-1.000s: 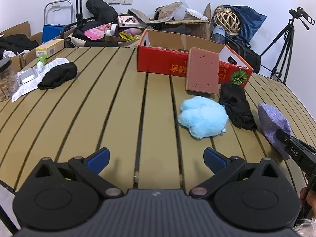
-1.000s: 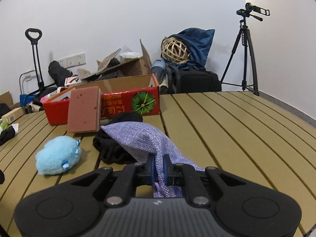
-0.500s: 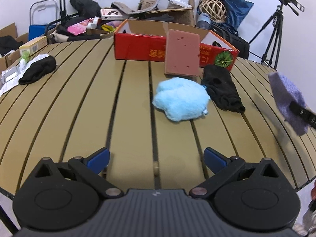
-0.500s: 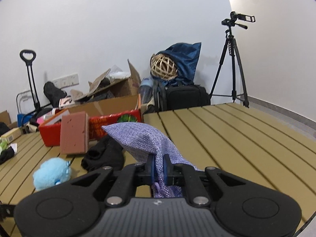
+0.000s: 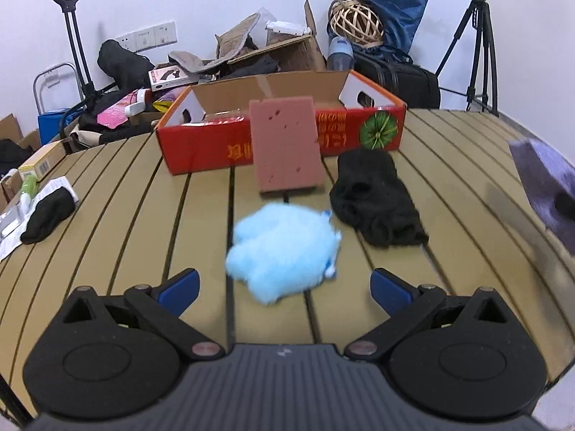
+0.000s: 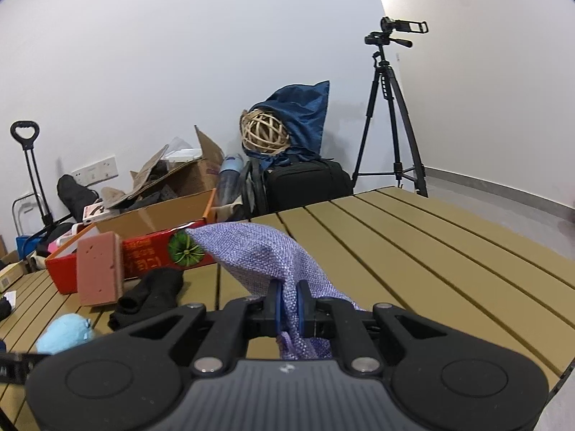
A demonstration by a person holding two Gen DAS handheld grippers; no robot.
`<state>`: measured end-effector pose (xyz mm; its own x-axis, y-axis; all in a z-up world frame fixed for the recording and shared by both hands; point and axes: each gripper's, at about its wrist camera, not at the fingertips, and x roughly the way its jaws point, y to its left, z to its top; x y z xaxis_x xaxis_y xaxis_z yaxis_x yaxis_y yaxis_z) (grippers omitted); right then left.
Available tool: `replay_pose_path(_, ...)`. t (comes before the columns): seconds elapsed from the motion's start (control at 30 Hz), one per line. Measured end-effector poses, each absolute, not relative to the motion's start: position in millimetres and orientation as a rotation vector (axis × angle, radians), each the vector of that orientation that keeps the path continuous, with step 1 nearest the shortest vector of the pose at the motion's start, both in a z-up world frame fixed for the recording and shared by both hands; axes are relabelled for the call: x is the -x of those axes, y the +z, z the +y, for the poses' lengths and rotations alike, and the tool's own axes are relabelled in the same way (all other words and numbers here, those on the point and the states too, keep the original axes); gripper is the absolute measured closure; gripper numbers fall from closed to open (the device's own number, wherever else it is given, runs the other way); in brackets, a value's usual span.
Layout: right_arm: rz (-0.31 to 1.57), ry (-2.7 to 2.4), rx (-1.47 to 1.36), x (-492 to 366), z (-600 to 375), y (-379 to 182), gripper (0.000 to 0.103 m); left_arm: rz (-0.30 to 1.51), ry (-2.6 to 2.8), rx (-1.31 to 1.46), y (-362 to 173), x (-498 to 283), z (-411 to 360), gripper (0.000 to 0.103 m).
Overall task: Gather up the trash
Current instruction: 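Lower the left tool onto the light blue fluffy plush and close on it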
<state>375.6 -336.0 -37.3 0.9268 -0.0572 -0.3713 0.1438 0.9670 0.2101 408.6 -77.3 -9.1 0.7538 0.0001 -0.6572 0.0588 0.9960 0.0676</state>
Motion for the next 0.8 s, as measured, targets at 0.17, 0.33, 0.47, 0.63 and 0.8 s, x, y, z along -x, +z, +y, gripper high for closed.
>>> replay_pose_path(0.17, 0.366, -0.124, -0.248, -370.6, -350.3, -38.3, 0.095, 0.752, 0.004, -0.068, -11.8, -431.3, -80.2, 0.0)
replay_pose_path(0.33, 0.356, -0.144, -0.258, -365.4, -361.3, -37.7, 0.095, 0.774, 0.045, -0.051, -19.2, -450.5, -80.4, 0.0)
replay_pose_path(0.47, 0.355, -0.156, -0.266, -364.2, -367.5, -38.4, 0.095, 0.794, 0.062, -0.027, -25.4, -464.8, -80.6, 0.0)
replay_pose_path(0.63, 0.351, -0.157, -0.276, -361.5, -372.4, -38.4, 0.095, 0.811, 0.091, -0.043, -31.1, -473.9, -83.9, 0.0)
replay_pose_path(0.8, 0.348, -0.15, -0.294, -361.4, -372.3, -38.0, 0.095, 0.825, 0.09, -0.019, -35.0, -478.1, -83.4, 0.0)
